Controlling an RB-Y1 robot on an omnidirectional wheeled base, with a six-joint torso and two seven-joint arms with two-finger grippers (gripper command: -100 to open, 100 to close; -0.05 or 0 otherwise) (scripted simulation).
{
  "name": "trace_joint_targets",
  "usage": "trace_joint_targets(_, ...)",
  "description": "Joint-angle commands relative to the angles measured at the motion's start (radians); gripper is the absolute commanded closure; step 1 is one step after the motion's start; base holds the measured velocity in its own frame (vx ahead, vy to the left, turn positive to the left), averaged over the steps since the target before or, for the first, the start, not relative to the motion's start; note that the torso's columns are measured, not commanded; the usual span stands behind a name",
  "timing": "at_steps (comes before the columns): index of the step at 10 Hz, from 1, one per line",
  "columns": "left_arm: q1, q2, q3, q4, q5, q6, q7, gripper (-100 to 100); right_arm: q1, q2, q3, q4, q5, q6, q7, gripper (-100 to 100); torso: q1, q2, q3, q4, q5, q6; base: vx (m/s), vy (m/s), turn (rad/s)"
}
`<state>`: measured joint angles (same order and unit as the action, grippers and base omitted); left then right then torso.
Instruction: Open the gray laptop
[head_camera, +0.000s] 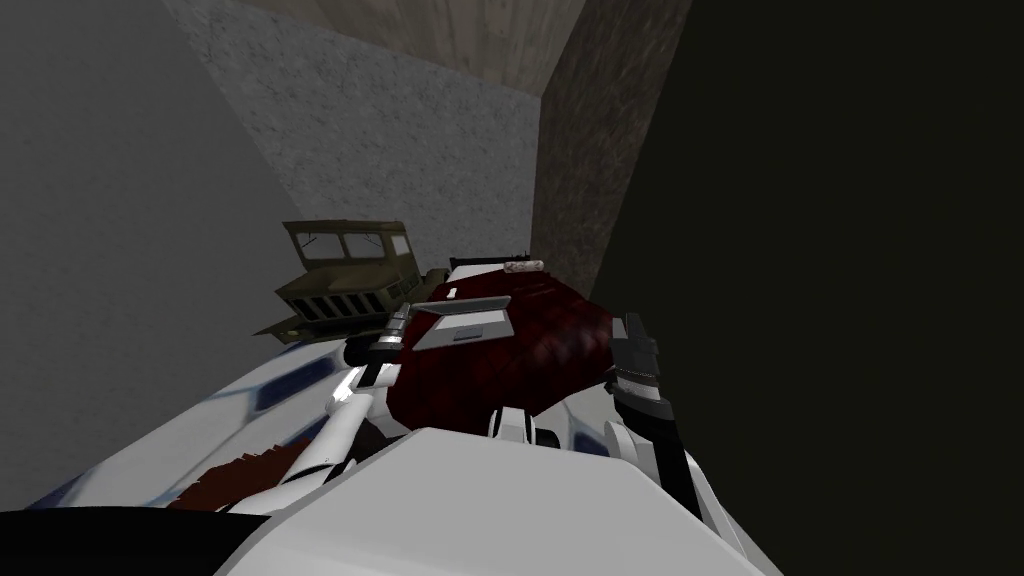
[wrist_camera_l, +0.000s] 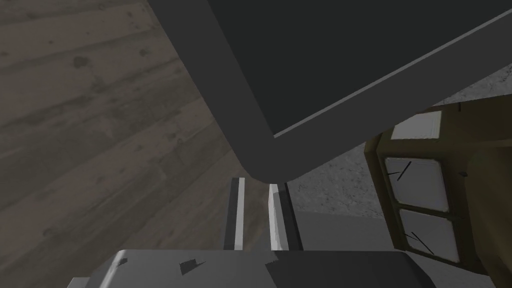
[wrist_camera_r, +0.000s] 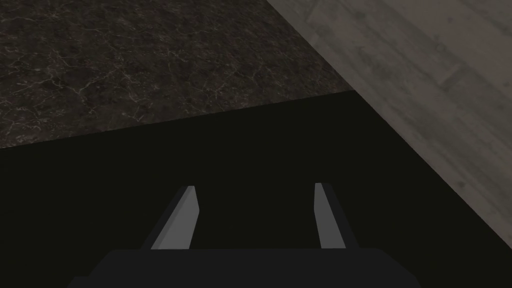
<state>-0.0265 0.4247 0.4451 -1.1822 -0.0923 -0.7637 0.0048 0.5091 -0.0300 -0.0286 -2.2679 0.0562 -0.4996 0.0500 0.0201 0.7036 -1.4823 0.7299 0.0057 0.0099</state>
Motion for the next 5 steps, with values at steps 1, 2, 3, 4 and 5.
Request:
trace_joint_targets(1,-0.01,0.01,-0.003,-0.023,0.001,0.035,0.014,-100,0.0,0.0,0.0,0.0,0.0,0.0,0.0,0,-0.001,-0.001,0.004,0.005,-0.004,-0.006,-0.041,-0.03,-0.034)
trace_joint_targets(2,-0.017,0.023,-0.002,-0.027,0.002,0.051,0.02,-100,0.0,0.0,0.0,0.0,0.0,0.0,0.0,0,-0.01,0.012,0.002,0.006,-0.005,-0.009,-0.039,-0.048,-0.011)
trace_joint_targets(3,-0.024,0.036,-0.002,-0.031,0.003,0.066,0.026,-100,0.0,0.0,0.0,0.0,0.0,0.0,0.0,0,-0.019,0.028,0.005,0.007,-0.006,-0.01,-0.029,-0.04,-0.007)
trace_joint_targets(4,-0.032,0.048,-0.001,-0.035,0.004,0.082,0.031,-100,0.0,0.0,0.0,0.0,0.0,0.0,0.0,0,-0.022,0.036,0.008,0.009,-0.007,-0.01,-0.038,-0.044,-0.008)
trace_joint_targets(5,-0.039,0.061,0.0,-0.039,0.005,0.098,0.037,-100,0.0,0.0,0.0,0.0,0.0,0.0,0.0,0,-0.023,0.038,0.009,0.01,-0.008,-0.009,-0.039,-0.04,-0.026)
